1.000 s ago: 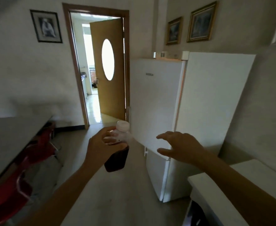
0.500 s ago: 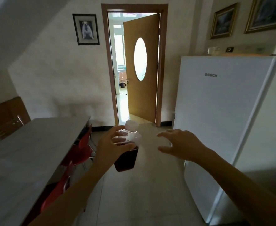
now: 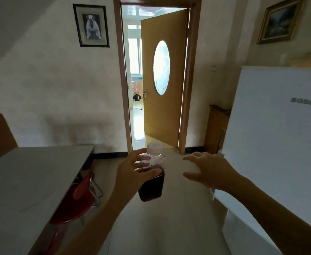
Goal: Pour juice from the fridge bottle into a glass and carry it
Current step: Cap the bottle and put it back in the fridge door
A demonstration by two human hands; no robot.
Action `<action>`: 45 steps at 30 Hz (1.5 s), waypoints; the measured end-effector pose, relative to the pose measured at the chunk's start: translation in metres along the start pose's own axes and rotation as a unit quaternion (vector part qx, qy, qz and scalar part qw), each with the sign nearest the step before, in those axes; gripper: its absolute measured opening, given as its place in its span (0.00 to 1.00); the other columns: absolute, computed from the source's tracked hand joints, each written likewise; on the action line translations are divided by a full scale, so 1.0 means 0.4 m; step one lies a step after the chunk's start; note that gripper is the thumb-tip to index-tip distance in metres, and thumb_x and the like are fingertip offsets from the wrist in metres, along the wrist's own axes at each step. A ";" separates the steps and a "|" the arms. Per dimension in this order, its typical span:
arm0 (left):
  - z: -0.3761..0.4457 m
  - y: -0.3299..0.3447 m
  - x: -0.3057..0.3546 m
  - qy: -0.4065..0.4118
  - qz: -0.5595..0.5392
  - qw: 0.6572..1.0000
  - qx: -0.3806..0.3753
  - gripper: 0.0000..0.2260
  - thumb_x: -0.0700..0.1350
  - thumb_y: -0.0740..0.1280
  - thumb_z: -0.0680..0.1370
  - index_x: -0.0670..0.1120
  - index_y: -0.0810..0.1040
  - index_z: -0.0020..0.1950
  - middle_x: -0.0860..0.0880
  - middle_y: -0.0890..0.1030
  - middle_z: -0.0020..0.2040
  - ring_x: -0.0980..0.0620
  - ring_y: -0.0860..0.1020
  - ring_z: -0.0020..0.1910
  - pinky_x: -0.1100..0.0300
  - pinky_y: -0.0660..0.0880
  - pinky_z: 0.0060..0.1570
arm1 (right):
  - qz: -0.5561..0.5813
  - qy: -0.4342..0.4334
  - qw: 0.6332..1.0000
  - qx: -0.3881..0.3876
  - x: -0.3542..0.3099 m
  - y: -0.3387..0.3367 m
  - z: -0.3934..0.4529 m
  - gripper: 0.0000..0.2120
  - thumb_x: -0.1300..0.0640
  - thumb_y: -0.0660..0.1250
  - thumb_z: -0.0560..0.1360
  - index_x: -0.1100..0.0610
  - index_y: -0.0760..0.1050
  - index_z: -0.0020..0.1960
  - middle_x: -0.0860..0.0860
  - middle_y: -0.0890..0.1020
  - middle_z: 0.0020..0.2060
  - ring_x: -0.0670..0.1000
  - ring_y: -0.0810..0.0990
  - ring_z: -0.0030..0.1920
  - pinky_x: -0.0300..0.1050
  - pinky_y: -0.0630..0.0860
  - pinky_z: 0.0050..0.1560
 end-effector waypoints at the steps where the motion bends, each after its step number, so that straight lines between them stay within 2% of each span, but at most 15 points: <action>1: 0.052 -0.003 -0.027 0.001 0.004 1.000 -0.005 0.25 0.38 0.78 0.66 0.55 0.75 0.57 0.52 0.82 0.54 0.57 0.83 0.50 0.54 0.80 0.52 | -0.001 0.004 1.000 -0.004 0.018 0.009 0.055 0.27 0.37 0.59 0.74 0.45 0.62 0.70 0.46 0.71 0.68 0.48 0.73 0.63 0.47 0.69 0.62; 8: 0.392 0.017 -0.209 0.004 0.030 0.999 -0.028 0.26 0.50 0.78 0.61 0.61 0.74 0.55 0.51 0.83 0.54 0.52 0.83 0.50 0.49 0.81 0.50 | -0.002 0.051 0.998 -0.031 0.154 0.090 0.394 0.28 0.38 0.60 0.74 0.46 0.62 0.71 0.48 0.71 0.68 0.48 0.74 0.62 0.49 0.71 0.61; 13: 0.687 0.080 -0.366 0.031 0.022 0.995 -0.094 0.29 0.55 0.77 0.60 0.55 0.75 0.59 0.50 0.83 0.55 0.51 0.83 0.52 0.46 0.80 0.52 | -0.002 0.114 0.993 -0.026 0.270 0.158 0.646 0.28 0.38 0.59 0.75 0.48 0.62 0.71 0.49 0.73 0.66 0.49 0.74 0.61 0.50 0.73 0.60; 17: 0.916 0.158 -0.468 0.054 0.033 0.986 -0.154 0.29 0.59 0.75 0.62 0.56 0.74 0.60 0.56 0.83 0.54 0.56 0.82 0.51 0.53 0.81 0.51 | 0.025 0.191 0.981 -0.036 0.365 0.199 0.807 0.28 0.37 0.56 0.75 0.49 0.64 0.70 0.48 0.73 0.66 0.49 0.74 0.63 0.52 0.71 0.62; 20: 1.076 0.231 -0.508 0.075 0.045 0.975 -0.202 0.26 0.64 0.74 0.61 0.65 0.72 0.56 0.65 0.80 0.50 0.66 0.80 0.48 0.68 0.79 0.46 | 0.029 0.241 0.969 -0.048 0.441 0.198 0.905 0.27 0.36 0.55 0.75 0.48 0.65 0.70 0.47 0.73 0.67 0.48 0.72 0.64 0.50 0.70 0.63; 23: 1.206 0.323 -0.531 0.112 0.055 0.961 -0.246 0.25 0.60 0.76 0.62 0.65 0.70 0.55 0.69 0.77 0.48 0.75 0.76 0.48 0.77 0.74 0.43 | 0.027 0.283 0.958 -0.040 0.519 0.197 0.976 0.26 0.36 0.55 0.75 0.48 0.67 0.69 0.46 0.74 0.66 0.47 0.73 0.63 0.47 0.72 0.61; 27: 1.344 0.487 -0.571 0.112 -0.006 0.946 -0.306 0.27 0.45 0.80 0.63 0.65 0.71 0.52 0.65 0.79 0.49 0.69 0.78 0.50 0.74 0.75 0.41 | 0.016 0.345 0.938 -0.038 0.637 0.217 1.049 0.26 0.35 0.56 0.75 0.47 0.68 0.68 0.46 0.75 0.65 0.46 0.74 0.63 0.44 0.72 0.60; 29: 1.404 0.580 -0.588 0.116 -0.024 0.932 -0.343 0.27 0.44 0.80 0.63 0.64 0.71 0.53 0.64 0.79 0.49 0.71 0.77 0.50 0.73 0.76 0.42 | 0.012 0.375 0.927 -0.028 0.709 0.231 1.075 0.26 0.34 0.55 0.74 0.46 0.68 0.67 0.46 0.75 0.65 0.46 0.74 0.62 0.44 0.70 0.58; 31: 1.459 0.668 -0.596 0.114 -0.045 0.923 -0.366 0.26 0.44 0.80 0.63 0.62 0.72 0.53 0.61 0.81 0.50 0.68 0.79 0.50 0.67 0.78 0.44 | 0.013 0.403 0.915 -0.017 0.781 0.241 1.095 0.27 0.33 0.54 0.73 0.45 0.68 0.66 0.46 0.75 0.64 0.46 0.74 0.61 0.44 0.70 0.58; 33: 1.508 0.751 -0.598 0.109 -0.066 0.914 -0.384 0.26 0.46 0.80 0.63 0.61 0.73 0.54 0.58 0.82 0.51 0.63 0.80 0.52 0.62 0.80 0.47 | 0.020 0.428 0.903 0.004 0.844 0.243 1.113 0.34 0.26 0.48 0.69 0.45 0.69 0.65 0.46 0.77 0.62 0.46 0.75 0.58 0.45 0.71 0.57; 35: 1.555 0.829 -0.599 0.111 -0.082 0.901 -0.411 0.25 0.48 0.80 0.62 0.60 0.75 0.54 0.57 0.83 0.51 0.62 0.81 0.52 0.59 0.80 0.50 | 0.032 0.450 0.892 0.025 0.896 0.245 1.129 0.47 0.20 0.36 0.59 0.46 0.72 0.62 0.46 0.79 0.57 0.46 0.77 0.53 0.46 0.73 0.54; 36: 1.576 0.865 -0.601 0.105 -0.093 0.894 -0.425 0.25 0.49 0.80 0.61 0.58 0.76 0.54 0.57 0.83 0.51 0.61 0.81 0.52 0.57 0.80 0.50 | 0.026 0.459 0.888 0.024 0.922 0.251 1.133 0.48 0.20 0.35 0.58 0.46 0.72 0.60 0.46 0.80 0.56 0.46 0.77 0.53 0.47 0.74 0.54; 40: 1.647 1.017 -0.604 0.088 -0.119 0.866 -0.478 0.27 0.52 0.80 0.58 0.56 0.77 0.54 0.56 0.84 0.51 0.58 0.82 0.52 0.49 0.79 0.53 | -0.011 0.525 0.851 -0.013 1.027 0.248 1.122 0.23 0.34 0.53 0.75 0.44 0.70 0.63 0.45 0.76 0.62 0.48 0.74 0.61 0.48 0.69 0.61; 42: 1.668 1.097 -0.593 0.092 -0.135 0.844 -0.510 0.25 0.46 0.82 0.59 0.57 0.78 0.52 0.56 0.84 0.49 0.58 0.82 0.50 0.49 0.80 0.52 | 0.000 0.567 0.823 -0.013 1.066 0.237 1.104 0.19 0.38 0.55 0.76 0.45 0.70 0.62 0.46 0.76 0.62 0.48 0.74 0.61 0.49 0.68 0.63; 45: 1.680 1.238 -0.576 0.105 -0.159 0.796 -0.574 0.26 0.43 0.81 0.60 0.61 0.77 0.52 0.57 0.84 0.49 0.58 0.82 0.50 0.52 0.80 0.53 | -0.037 0.632 0.774 0.018 1.122 0.224 1.071 0.23 0.36 0.55 0.75 0.45 0.66 0.66 0.46 0.76 0.62 0.48 0.75 0.60 0.49 0.69 0.63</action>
Point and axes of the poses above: each hand's wrist, its own z-axis towards the middle knuckle, its own y-axis out of the palm, x = y × z, the point moved 3 cm from there along z, towards the middle knuckle
